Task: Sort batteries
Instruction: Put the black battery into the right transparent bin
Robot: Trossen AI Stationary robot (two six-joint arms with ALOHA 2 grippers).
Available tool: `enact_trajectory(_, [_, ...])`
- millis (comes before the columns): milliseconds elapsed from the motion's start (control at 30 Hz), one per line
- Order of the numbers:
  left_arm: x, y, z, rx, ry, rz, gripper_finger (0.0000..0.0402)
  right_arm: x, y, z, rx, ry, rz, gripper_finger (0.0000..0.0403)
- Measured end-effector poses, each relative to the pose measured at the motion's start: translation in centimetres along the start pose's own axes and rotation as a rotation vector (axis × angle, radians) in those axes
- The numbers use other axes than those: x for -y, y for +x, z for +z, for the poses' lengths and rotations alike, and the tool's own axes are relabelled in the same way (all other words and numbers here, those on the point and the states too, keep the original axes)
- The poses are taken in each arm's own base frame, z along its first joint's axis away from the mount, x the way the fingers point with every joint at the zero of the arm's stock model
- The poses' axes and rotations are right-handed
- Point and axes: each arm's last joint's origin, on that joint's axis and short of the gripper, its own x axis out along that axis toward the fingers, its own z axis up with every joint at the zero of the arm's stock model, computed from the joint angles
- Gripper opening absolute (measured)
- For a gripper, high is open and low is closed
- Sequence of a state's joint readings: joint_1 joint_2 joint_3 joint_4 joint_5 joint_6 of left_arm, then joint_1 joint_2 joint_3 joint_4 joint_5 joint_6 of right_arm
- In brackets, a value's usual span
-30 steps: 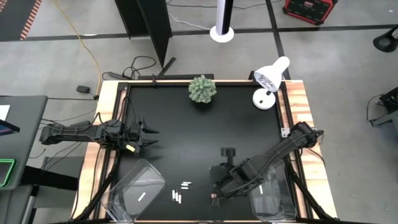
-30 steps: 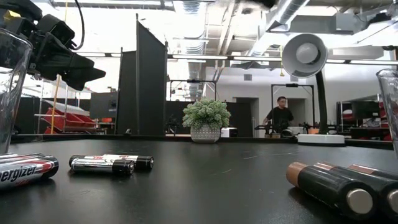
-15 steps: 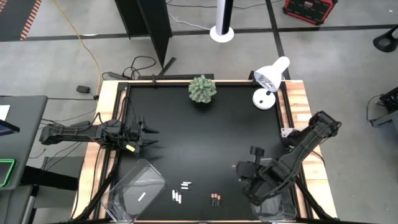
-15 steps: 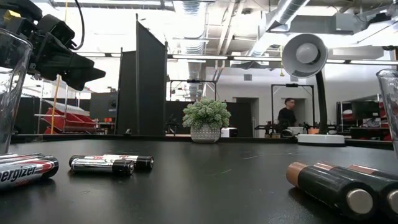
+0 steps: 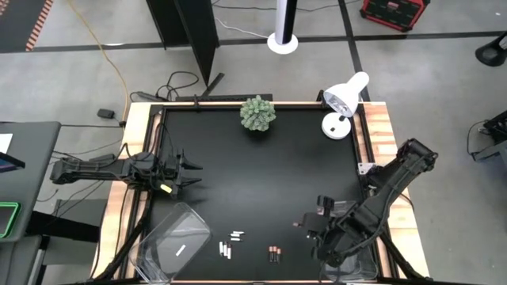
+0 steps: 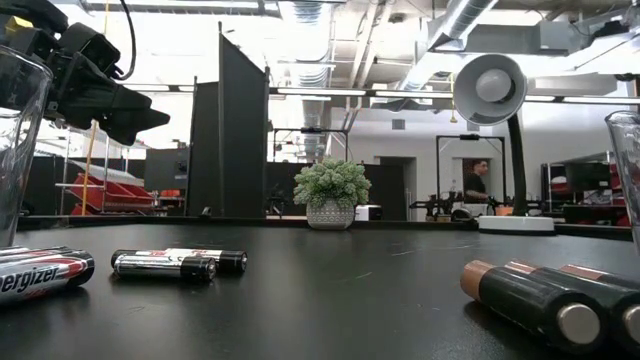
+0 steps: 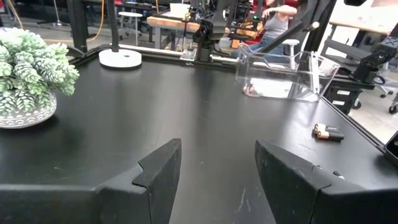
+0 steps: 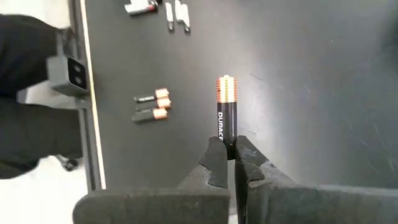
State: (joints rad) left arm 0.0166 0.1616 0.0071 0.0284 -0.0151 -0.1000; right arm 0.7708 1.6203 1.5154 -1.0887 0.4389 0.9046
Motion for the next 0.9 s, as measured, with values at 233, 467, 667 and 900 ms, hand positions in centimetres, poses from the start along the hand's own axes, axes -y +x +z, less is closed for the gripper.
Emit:
enact_trajectory(233, [0.0,0.0,0.0,0.000,-0.005,0.000,0.0200,0.1,0.0,0.0,0.009,-0.016,-0.019,0.0003])
enact_trajectory(467, [0.0,0.0,0.0,0.000,-0.007,0.000,0.0200,1.5,0.7,-0.1,-0.001,-0.080,-0.196,0.0003])
enact_trajectory(667, [0.0,0.0,0.0,0.000,-0.009,0.000,0.0200,2.4,1.4,-0.3,-0.077,-0.110,-0.292,0.0003])
enact_trajectory(900, [0.0,0.0,0.0,0.000,-0.017,0.001,0.0200,2.7,0.8,-1.7,-0.220,-0.018,-0.313,0.0003])
